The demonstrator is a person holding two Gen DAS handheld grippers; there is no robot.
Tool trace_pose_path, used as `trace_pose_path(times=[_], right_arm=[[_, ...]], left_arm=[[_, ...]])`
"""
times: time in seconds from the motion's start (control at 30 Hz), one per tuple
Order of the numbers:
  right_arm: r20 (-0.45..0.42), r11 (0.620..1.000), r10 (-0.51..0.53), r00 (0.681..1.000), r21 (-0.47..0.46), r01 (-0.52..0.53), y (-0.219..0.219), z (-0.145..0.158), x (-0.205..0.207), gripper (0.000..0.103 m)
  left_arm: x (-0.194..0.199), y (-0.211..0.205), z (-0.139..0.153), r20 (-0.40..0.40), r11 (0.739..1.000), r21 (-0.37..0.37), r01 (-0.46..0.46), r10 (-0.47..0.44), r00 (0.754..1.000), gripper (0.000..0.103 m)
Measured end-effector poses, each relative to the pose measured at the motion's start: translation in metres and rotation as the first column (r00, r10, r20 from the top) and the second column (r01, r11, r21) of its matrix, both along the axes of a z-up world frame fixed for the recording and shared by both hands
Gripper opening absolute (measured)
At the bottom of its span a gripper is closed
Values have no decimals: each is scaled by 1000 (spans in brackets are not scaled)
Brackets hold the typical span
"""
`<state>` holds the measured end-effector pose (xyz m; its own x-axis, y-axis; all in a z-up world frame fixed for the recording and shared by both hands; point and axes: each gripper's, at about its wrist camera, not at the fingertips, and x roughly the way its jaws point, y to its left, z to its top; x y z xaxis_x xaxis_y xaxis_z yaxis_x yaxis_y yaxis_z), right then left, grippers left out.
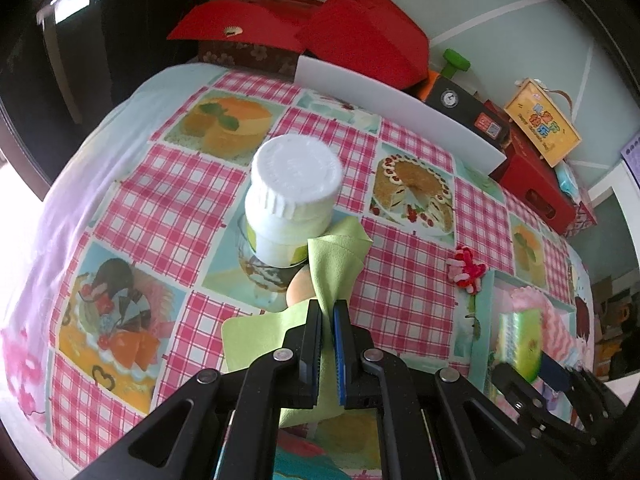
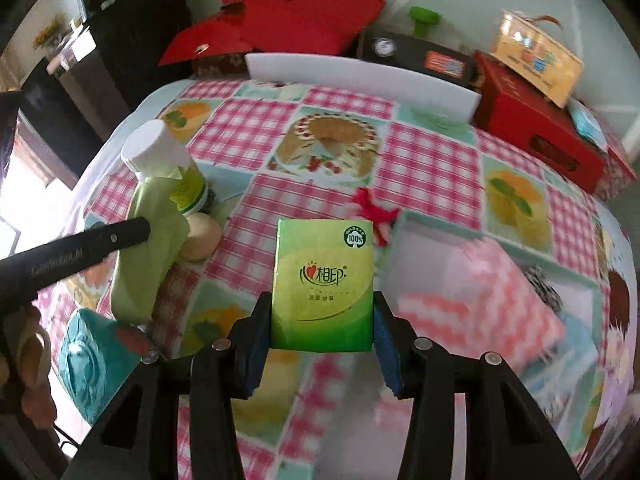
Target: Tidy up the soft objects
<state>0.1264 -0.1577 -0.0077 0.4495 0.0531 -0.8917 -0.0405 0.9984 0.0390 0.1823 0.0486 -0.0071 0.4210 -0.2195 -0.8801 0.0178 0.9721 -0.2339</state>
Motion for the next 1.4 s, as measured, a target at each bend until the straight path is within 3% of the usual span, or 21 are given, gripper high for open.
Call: trace_pose_path(times=[0.23, 0.5, 0.7, 0.83, 1.1, 1.3, 1.4], right_arm=[[52, 989, -125, 991, 80, 121, -41, 11, -38, 49], [89, 971, -217, 972, 125, 205, -82, 21, -55, 48], [132, 948, -295, 946, 160, 274, -116, 37, -69, 49], [178, 924, -371, 912, 165, 344, -143, 54, -85, 49], [201, 858, -513, 834, 153, 491, -198, 64, -115, 49], [184, 812, -583, 791, 139, 567, -228, 60, -131, 49], [167, 803, -595, 786, 137, 579, -233, 56, -133, 49]], left_arm=[[-9, -11, 19, 62, 1000, 10, 24, -24, 998, 6], [-18, -19, 43, 127, 999, -23, 42, -39, 991, 6], [-39, -34, 81, 245, 991, -66, 113, -94, 965, 6], [-55, -54, 105, 317, 978, -74, 194, -161, 935, 6], [-87, -123, 128, 395, 903, -78, 422, -360, 845, 6], [-99, -180, 111, 345, 843, -39, 536, -492, 799, 6], [-105, -205, 99, 302, 811, -31, 585, -550, 778, 6]])
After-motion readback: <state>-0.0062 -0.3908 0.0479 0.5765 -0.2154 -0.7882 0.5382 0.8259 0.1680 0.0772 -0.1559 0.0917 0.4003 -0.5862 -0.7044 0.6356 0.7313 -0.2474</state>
